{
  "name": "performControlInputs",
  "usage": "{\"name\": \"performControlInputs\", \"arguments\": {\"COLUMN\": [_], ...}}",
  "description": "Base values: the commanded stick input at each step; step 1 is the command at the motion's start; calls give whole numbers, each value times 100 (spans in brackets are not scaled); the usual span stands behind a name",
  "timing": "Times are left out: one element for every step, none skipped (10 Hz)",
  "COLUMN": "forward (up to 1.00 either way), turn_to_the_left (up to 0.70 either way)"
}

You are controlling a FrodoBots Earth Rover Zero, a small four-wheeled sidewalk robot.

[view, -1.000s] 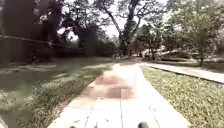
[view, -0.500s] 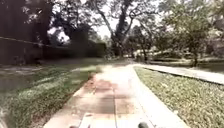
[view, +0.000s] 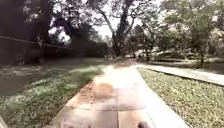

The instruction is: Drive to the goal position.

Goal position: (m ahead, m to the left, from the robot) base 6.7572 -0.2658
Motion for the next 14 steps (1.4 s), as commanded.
{"name": "performControlInputs", "arguments": {"forward": [70,70,70,70,70,70,70,70,70,70,70,70,70,70], "turn_to_the_left": [-35,-32,-19,0,0,0,0,0,0,0,0,0,-1,-20]}}
